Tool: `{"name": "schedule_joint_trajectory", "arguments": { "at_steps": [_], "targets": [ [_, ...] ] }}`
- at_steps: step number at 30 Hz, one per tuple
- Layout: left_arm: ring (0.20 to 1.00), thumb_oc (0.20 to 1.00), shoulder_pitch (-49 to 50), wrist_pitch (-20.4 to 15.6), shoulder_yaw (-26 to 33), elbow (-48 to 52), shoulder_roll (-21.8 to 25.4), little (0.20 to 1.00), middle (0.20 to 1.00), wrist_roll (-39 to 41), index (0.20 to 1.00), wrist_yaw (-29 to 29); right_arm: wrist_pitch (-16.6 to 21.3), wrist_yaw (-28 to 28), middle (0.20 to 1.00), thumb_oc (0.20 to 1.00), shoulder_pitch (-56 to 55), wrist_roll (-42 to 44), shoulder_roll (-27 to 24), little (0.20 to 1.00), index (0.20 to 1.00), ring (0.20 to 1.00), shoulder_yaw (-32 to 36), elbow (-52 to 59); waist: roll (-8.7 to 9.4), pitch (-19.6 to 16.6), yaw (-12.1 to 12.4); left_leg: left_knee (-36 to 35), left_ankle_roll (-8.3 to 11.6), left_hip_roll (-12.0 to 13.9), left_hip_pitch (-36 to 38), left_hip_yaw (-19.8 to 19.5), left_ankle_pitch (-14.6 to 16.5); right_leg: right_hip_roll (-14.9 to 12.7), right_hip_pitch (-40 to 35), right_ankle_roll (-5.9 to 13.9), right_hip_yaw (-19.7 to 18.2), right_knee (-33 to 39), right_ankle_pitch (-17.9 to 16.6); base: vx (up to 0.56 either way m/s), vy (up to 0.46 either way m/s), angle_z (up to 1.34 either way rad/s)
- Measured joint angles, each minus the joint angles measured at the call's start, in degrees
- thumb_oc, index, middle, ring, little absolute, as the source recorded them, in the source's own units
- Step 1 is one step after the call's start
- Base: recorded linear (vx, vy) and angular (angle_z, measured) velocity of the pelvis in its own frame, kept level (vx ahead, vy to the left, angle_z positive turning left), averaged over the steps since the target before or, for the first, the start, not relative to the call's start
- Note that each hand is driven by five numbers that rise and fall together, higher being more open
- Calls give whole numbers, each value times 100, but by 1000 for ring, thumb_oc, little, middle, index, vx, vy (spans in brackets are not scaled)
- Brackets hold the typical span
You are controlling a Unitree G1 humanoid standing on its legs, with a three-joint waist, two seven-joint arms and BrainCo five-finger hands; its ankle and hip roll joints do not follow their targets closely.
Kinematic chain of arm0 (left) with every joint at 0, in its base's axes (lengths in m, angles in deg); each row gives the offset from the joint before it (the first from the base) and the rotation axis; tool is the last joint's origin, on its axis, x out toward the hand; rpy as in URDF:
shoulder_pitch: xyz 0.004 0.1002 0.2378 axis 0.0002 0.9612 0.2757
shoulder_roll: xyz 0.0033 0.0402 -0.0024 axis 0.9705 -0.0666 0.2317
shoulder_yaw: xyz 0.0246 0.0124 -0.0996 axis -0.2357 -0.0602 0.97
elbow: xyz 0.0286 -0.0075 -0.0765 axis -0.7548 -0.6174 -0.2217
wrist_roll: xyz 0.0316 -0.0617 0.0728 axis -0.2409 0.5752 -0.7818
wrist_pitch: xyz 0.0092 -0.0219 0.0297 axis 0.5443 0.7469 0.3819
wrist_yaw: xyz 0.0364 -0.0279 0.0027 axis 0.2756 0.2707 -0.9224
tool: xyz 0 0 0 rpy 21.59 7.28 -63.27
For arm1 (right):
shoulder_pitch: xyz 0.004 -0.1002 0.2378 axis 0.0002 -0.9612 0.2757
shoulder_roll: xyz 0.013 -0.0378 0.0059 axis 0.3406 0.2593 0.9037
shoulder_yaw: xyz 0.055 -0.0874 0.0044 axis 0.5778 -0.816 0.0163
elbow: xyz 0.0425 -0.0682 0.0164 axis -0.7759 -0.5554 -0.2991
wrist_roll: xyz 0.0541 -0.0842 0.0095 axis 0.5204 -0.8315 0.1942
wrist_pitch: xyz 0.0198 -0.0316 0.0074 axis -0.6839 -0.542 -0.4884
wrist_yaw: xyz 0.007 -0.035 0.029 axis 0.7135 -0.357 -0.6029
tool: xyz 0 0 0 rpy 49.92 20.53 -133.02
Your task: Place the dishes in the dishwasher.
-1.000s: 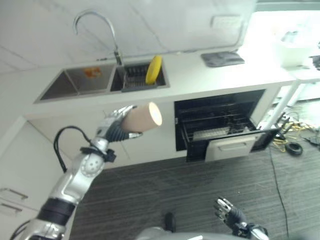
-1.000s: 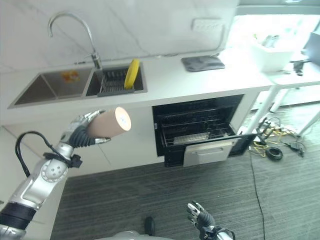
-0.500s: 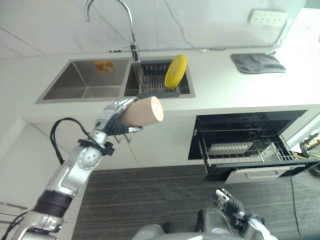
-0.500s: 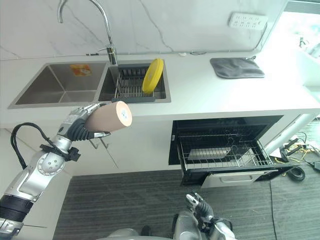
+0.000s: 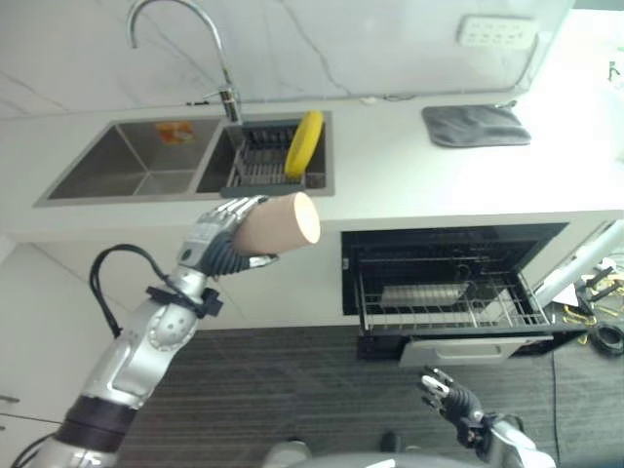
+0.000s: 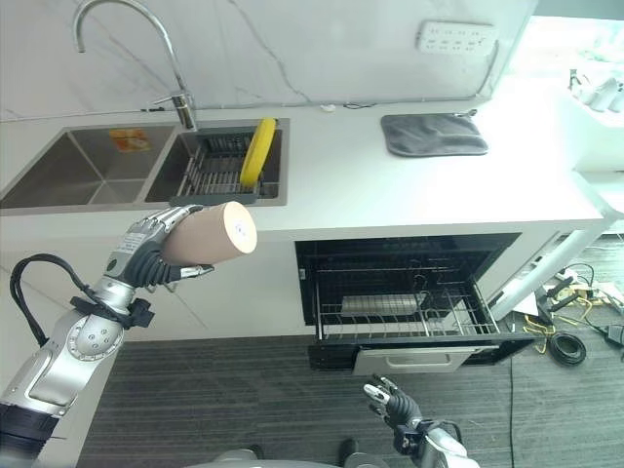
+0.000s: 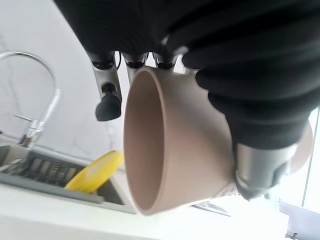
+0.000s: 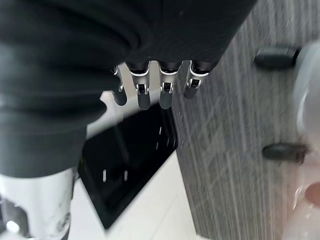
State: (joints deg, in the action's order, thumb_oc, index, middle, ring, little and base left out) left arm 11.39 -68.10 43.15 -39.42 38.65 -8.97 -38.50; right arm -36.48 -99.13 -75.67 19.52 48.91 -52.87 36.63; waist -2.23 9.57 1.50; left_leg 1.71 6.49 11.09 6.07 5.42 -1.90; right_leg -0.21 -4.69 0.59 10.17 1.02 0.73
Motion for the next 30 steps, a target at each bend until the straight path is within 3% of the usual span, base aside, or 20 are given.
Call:
{"name": "schedule_joint_trajectory", "arguments": {
  "at_steps": [3,5,7,10,11,12,13,14,16,17,19,20,22,24,25,26,27,28,29,30],
  "targets": [
    [200,200,-209,-6,-90,-21,-64,200,200,5,200,45,41,-18,1000,1000,-101,-3,-59,1000,1000,1000,-44,-3,-36,-17,-167,388,212,-45,-316,137,-440,-26,-32,-167,149,79,37,21,-97,22],
    [200,200,-611,-32,-321,-21,-163,200,200,8,200,91,92,-24,1000,1000,-270,-9,-56,1000,1000,1000,-69,-6,-13,-6,-338,887,258,-23,-717,845,-484,-98,-86,-209,414,120,59,69,76,68],
    [200,200,-783,-54,-476,-47,-243,200,200,9,200,130,127,2,1000,1000,-249,-11,-14,1000,1000,1000,-104,-11,-32,-22,-389,949,69,-279,-740,1235,-160,-149,-92,-200,428,85,54,124,194,12],
    [200,200,-820,-126,-445,-351,-196,200,200,9,200,149,137,66,1000,1000,34,-12,14,1000,1000,1000,-280,-9,-136,-66,-385,-55,-387,-1076,-229,499,163,-28,-100,-246,70,74,-41,115,190,-57],
    [200,200,-841,-133,-429,-463,-187,200,200,9,200,154,140,70,1000,1000,52,-11,21,1000,1000,1000,-270,73,-208,-95,-421,-292,-423,-1125,-114,433,169,82,-104,-220,25,25,5,100,164,-43],
    [200,200,-886,-138,-428,-526,-199,200,200,7,200,173,132,80,1000,1000,19,-12,47,1000,1000,1000,-247,131,-203,-86,-464,-385,-715,-1078,-39,500,279,137,-101,-204,103,-75,82,67,144,-5],
    [200,200,-889,-137,-430,-546,-200,200,200,1,200,179,110,124,1000,1000,-25,-12,104,1000,1000,1000,-244,168,-120,-63,-469,-448,-783,-1115,19,492,248,92,-43,-127,144,-281,185,35,98,15],
    [200,200,-913,-136,-446,-622,-220,200,200,2,200,173,97,161,1000,1000,-118,-22,136,1000,1000,1000,-216,271,-106,-25,-459,-439,-880,-1118,21,479,268,31,265,7,174,-965,358,9,-6,19],
    [200,200,-997,-101,-620,-871,-41,200,200,2,200,170,96,173,1000,1000,-215,-31,215,1000,1000,1000,-274,616,-139,101,-421,-240,-994,-1109,12,431,399,-503,1554,594,370,-3704,682,58,-145,21],
    [200,200,-999,-116,-671,-873,85,200,200,2,200,150,85,162,1000,1000,-212,-54,340,1000,1000,1000,-361,599,-13,115,-392,-126,-943,-1221,-17,416,514,-959,1895,736,301,-3966,775,110,-257,19],
    [200,200,-979,-111,-627,-873,188,200,200,1,200,118,89,107,1000,1000,-191,-95,388,1000,1000,1000,-463,612,73,106,-323,-55,-920,-1338,-31,381,551,-1483,1851,755,308,-2788,701,207,-587,13],
    [200,200,-977,-99,-626,-873,330,200,200,2,200,84,86,43,1000,1000,-173,-131,433,1000,1000,1000,-465,593,221,111,-286,100,-845,-1428,-53,327,662,-1974,1515,1165,274,-1398,120,248,-714,11],
    [200,200,-873,-114,-551,-1145,158,200,200,53,200,-12,38,-9,1000,1000,-188,-177,600,1000,1000,1000,-211,279,250,108,-319,329,-849,-1358,-53,145,828,-2165,1100,1306,258,-799,-389,236,-715,27],
    [200,200,-552,-45,-506,-1133,79,200,200,49,200,-46,-66,-88,1000,1000,-334,-222,644,1000,1000,1000,-115,373,317,89,-241,565,-652,-1098,-47,-3,1015,-1792,686,1174,189,-793,-422,211,-750,26],
    [200,200,-264,17,-397,-905,89,200,200,51,200,-49,-169,-124,1000,1000,-339,-294,611,1000,1000,1000,-194,490,360,72,-183,646,-470,-860,-22,7,1091,-1422,477,1023,297,-772,-203,178,-776,6],
    [200,200,17,69,-337,-653,64,200,200,48,200,-60,-292,-145,1000,1000,-193,-478,435,1000,1000,1000,-472,493,256,72,-144,663,-256,-468,7,83,1045,-1020,409,773,419,-812,-90,154,-751,-11],
    [200,200,115,73,-332,-491,53,200,200,46,200,-56,-296,-179,1000,1000,-168,-513,378,1000,1000,1000,-499,514,231,78,-143,689,-124,-269,8,162,964,-852,423,578,477,-919,41,123,-600,-5],
    [200,200,211,95,-263,-224,-22,200,200,44,200,-49,-312,-267,1000,1000,-163,-582,298,1000,1000,1000,-512,541,237,93,-129,1209,-11,-72,-272,214,897,-675,621,168,582,-1365,388,124,-426,15],
    [200,200,201,91,-234,13,-134,200,200,45,200,-49,-324,-324,1000,1000,-186,-585,245,1000,1000,1000,-490,546,354,102,-83,2051,91,183,-699,344,782,-651,799,-88,643,-1762,702,114,-216,15],
    [200,200,197,38,-259,42,-154,200,200,36,200,-38,-341,-322,1000,1000,-279,-583,212,1000,1000,1000,-517,500,349,123,-53,2632,-24,399,-974,469,557,-494,573,-139,650,-1690,840,206,-200,9]
  ]
}}
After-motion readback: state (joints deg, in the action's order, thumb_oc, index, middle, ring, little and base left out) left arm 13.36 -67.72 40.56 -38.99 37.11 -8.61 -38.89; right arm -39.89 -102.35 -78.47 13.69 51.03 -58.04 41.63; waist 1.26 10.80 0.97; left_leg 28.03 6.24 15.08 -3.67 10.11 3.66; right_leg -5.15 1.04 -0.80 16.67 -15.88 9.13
